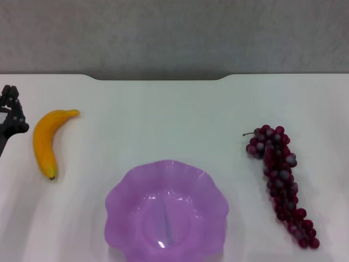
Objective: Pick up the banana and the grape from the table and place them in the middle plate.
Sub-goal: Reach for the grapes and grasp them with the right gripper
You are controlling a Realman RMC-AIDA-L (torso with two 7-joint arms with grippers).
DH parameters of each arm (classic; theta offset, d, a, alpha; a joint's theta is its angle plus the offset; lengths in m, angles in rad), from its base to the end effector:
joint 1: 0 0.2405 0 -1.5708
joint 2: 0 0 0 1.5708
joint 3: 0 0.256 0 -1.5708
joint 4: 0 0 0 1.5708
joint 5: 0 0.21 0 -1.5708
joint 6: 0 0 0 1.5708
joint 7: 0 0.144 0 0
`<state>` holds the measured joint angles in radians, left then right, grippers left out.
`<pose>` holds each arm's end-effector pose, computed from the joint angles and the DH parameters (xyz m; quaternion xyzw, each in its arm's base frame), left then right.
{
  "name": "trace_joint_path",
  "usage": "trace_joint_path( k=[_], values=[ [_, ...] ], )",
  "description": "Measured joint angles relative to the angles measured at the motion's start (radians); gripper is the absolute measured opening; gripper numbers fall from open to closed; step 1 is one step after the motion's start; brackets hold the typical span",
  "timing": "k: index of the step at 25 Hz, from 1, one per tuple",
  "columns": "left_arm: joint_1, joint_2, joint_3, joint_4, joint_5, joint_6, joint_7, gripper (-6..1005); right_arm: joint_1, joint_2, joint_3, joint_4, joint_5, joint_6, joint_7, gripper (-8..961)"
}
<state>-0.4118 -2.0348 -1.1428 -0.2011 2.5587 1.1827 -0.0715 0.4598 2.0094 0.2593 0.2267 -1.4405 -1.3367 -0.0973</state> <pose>-0.3327 0.3392 0.0195 -0.6822 -0.1741 -0.2849 0.6505 0.3396 0.3286 0.0292 -0.6151 0.1807 0.2747 0.7166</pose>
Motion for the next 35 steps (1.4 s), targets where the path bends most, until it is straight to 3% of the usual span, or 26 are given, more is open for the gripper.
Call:
trace_joint_path(
  k=[3,10,20,28,31,32,35],
  values=[
    [0.0,-0.002,0.0,-0.005,0.0,0.0,0.042,66,0.005,0.0,-0.001,0.0,-0.003,0.001,-0.003,23],
    [-0.002,-0.005,0.0,-0.006,0.0,0.0,0.082,197,0.009,0.002,0.0,0.006,-0.005,-0.003,0.044,44],
    [0.006,-0.005,0.002,-0.03,-0.001,-0.007,0.065,399,0.017,0.0,0.005,-0.008,-0.003,-0.003,0.192,393],
    [0.014,-0.005,0.005,-0.032,-0.001,-0.012,0.058,723,0.03,-0.001,0.003,-0.02,-0.003,0.035,0.188,730],
    [0.018,-0.004,0.02,-0.032,0.0,-0.009,0.058,814,0.024,0.0,-0.001,-0.016,-0.005,0.035,0.206,798],
    [0.018,-0.003,0.032,-0.032,0.0,-0.008,0.059,903,0.023,0.001,-0.007,-0.015,-0.008,0.035,0.228,820],
    [0.018,-0.003,0.047,-0.032,0.001,-0.007,0.062,903,0.021,0.0,-0.042,-0.024,-0.035,0.046,0.31,888]
  ],
)
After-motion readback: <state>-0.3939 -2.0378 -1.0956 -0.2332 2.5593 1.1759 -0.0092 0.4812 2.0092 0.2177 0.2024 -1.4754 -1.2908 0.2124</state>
